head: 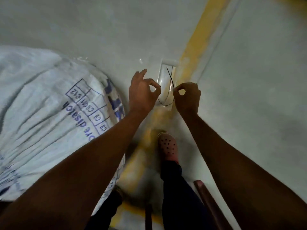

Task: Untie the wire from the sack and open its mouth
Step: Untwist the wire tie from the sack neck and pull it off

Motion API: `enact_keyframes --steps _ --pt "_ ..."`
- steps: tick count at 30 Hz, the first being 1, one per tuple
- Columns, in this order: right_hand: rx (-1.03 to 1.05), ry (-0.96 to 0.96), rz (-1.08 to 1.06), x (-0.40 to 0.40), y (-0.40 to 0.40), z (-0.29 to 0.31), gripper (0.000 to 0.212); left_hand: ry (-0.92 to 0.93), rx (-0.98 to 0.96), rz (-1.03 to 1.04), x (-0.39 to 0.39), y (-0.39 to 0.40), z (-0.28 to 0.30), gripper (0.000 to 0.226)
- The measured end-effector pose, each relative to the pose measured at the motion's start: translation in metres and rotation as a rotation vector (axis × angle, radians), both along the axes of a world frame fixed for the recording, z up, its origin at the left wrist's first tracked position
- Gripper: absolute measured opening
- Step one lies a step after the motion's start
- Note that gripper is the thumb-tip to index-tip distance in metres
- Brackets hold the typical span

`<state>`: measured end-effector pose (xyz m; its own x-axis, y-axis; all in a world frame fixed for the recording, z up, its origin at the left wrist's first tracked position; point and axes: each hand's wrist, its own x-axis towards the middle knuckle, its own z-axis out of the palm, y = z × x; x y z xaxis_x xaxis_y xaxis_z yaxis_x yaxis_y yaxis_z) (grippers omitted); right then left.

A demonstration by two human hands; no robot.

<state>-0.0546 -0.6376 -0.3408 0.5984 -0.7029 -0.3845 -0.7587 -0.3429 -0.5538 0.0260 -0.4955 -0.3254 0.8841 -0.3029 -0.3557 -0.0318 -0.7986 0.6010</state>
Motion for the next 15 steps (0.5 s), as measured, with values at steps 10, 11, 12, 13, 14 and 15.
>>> enact_keyframes --steps 10,11,12,13,14,15 --pt "-0.078 0.179 0.247 -0.002 -0.03 -0.21 0.015 0.096 0.169 0.024 0.001 -0.04 -0.214 0.013" --pt "-0.106 0.193 0.26 -0.001 -0.03 -0.219 0.014 0.098 0.198 0.016 0.002 -0.04 -0.222 0.015" --pt "-0.138 0.209 0.281 0.001 -0.032 -0.225 0.014 0.091 0.222 0.005 0.003 -0.041 -0.228 0.017" --pt "-0.175 0.227 0.315 0.004 -0.033 -0.231 0.013 0.076 0.237 -0.007 0.004 -0.043 -0.232 0.019" --pt "-0.218 0.248 0.358 0.007 -0.035 -0.234 0.012 0.055 0.25 -0.028 0.005 -0.045 -0.236 0.019" --pt "-0.263 0.272 0.404 0.011 -0.036 -0.237 0.013 0.032 0.263 -0.058 0.006 -0.048 -0.239 0.018"
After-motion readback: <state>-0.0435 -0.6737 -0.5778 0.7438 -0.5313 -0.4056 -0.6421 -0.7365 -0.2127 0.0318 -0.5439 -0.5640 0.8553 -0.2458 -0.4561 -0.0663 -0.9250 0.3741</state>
